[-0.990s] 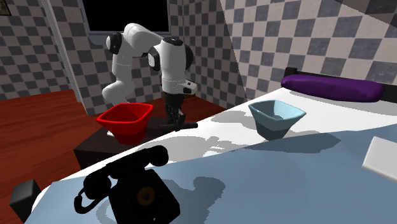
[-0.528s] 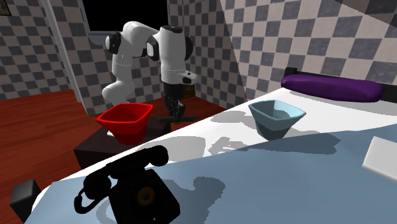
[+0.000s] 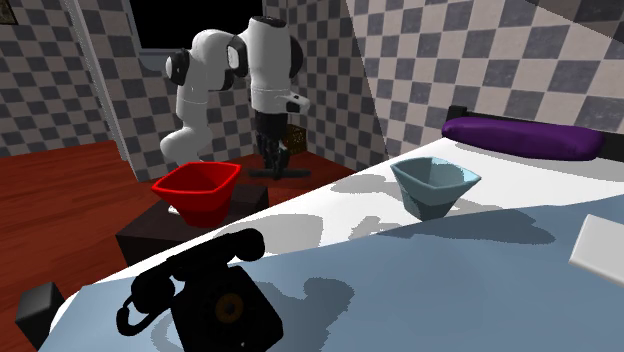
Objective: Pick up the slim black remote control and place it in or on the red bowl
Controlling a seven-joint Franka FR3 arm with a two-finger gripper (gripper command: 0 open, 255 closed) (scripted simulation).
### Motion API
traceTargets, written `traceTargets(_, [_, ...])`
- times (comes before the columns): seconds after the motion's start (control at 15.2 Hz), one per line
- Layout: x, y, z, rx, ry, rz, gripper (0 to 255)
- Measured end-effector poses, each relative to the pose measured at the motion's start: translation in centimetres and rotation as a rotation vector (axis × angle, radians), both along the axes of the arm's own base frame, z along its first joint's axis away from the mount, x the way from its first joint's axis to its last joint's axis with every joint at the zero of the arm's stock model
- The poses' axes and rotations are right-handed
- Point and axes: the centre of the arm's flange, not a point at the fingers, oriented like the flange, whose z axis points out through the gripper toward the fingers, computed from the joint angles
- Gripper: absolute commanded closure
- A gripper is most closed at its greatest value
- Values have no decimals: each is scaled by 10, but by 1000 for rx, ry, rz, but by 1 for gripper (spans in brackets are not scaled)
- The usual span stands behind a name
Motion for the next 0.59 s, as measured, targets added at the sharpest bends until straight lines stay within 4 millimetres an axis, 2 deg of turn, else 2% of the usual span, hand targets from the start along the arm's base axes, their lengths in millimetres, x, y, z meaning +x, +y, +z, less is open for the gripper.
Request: traceTargets(0.59, [-1, 0, 48, 0, 0, 0, 255])
